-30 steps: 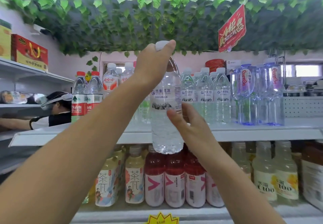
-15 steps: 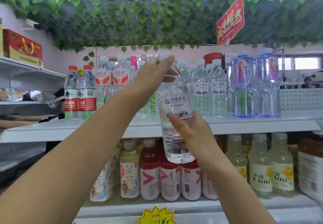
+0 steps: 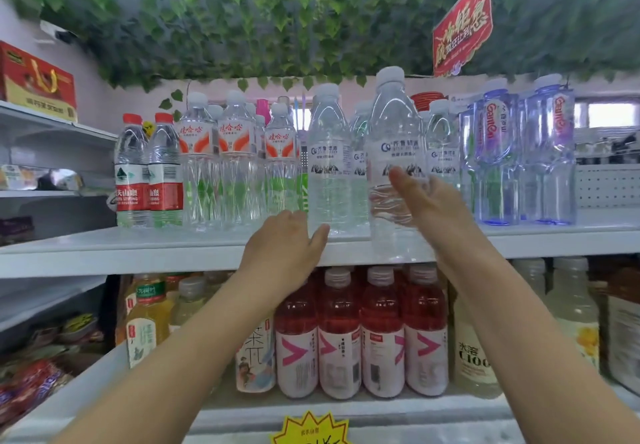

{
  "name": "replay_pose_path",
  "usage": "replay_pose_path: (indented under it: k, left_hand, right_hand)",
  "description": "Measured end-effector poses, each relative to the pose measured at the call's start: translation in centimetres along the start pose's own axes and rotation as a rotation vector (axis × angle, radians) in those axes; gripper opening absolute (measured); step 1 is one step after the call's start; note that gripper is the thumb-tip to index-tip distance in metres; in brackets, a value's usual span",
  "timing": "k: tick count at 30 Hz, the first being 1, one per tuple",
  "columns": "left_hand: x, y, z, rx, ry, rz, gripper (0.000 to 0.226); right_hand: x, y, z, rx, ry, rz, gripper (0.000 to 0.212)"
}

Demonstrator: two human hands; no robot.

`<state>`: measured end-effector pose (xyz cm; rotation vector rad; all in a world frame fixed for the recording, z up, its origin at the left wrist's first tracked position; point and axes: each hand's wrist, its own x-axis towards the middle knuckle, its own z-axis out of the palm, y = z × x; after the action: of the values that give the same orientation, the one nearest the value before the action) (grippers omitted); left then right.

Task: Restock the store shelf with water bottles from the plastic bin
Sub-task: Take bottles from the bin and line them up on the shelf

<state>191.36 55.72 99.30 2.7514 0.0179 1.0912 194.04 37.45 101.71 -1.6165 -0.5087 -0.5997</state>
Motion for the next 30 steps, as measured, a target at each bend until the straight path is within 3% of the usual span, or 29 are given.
replay_pose_path:
  k: [3, 6, 9, 11, 16, 23, 26, 30]
  left_hand:
    - [0.0, -1.1, 1.7, 0.16, 0.024, 0.02, 0.054]
    - [0.0, -2.0, 3.0, 0.287, 0.136, 0.066, 0.066]
    - [0.4, -2.6, 4.3, 0.301, 0.324, 0.085, 0.056]
    - [0.5, -2.7, 4.9, 0.293, 0.362, 0.078, 0.052]
    - [0.7, -2.5, 5.2, 0.266, 0.397, 0.051, 0.052]
    - [0.7, -2.6, 5.5, 0.261, 0.405, 0.05, 0.055]
    - [0.8, -2.7, 5.5, 0.258, 0.42, 0.046, 0.057]
    - [0.8, -2.7, 5.7, 0.258, 0.437, 0.045, 0.056]
  right_hand:
    - [1.7, 0.3, 0.2, -0.044, 0.019, -0.02, 0.056]
    - [3.2, 0.9, 0.5, -0.051, 0.028, -0.033, 0.057]
    - [4.7, 1.3, 0.9, -0.023, 0.024, -0.019, 0.063]
    - [5.6, 1.5, 1.0, -0.001, 0.023, -0.018, 0.062]
    - [7.1, 2.1, 1.7, 0.019, -0.007, -0.027, 0.078]
    - [7.7, 4.2, 2.7, -0.105, 0.017, -0.038, 0.085]
    - [7.5, 4.5, 2.0, -0.159, -0.085, -0.021, 0.093]
    - [7.3, 4.5, 0.5, -0.183, -0.179, 0.028, 0.076]
